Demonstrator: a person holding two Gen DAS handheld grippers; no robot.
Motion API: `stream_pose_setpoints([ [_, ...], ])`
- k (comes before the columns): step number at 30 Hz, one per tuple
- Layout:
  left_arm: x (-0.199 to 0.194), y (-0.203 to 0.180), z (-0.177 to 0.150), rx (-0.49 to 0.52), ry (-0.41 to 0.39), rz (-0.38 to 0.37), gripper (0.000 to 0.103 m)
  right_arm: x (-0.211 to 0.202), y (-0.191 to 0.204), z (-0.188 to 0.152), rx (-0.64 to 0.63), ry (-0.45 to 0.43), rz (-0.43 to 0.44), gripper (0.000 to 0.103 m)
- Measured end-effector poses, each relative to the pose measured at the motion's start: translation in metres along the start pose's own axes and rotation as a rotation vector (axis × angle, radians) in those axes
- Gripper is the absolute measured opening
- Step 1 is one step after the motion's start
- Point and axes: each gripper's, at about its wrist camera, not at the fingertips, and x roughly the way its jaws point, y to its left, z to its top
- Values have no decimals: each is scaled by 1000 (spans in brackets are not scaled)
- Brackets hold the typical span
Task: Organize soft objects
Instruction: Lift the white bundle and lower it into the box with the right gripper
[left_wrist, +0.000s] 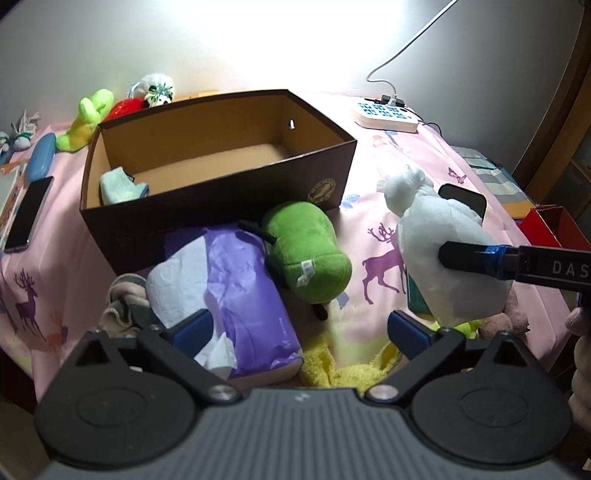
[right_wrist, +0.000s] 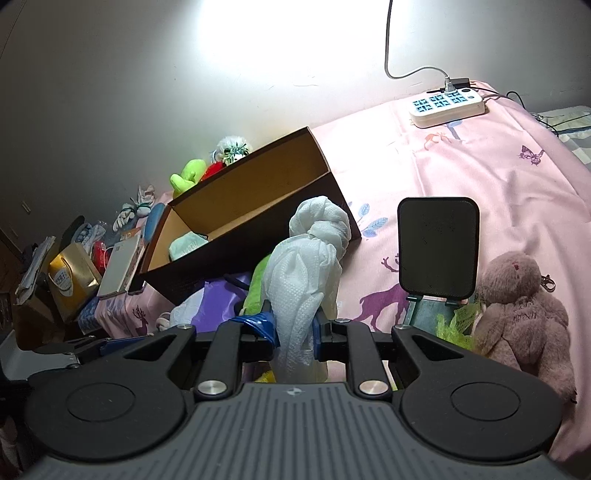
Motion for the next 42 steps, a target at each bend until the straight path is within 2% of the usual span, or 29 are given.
stream_pose_setpoints([
  [9,0,15,7,-34,25,79,101,-3,23,16,-50,-36,62,0],
  [15,-7,30,8,-89,29,162,101,9,42,38,-122,-33,126,0],
  [22,-14,48,7,-181,35,272,102,37,65,65,-203,-6,219,0],
  [30,-21,63,7,-274,50,411,102,80,83,99,-231,47,291,0],
  [35,-17,67,9,-318,79,478,102,107,93,120,-269,77,282,0],
  [42,-10,70,9,-369,119,528,102,170,99,133,-258,213,234,1],
])
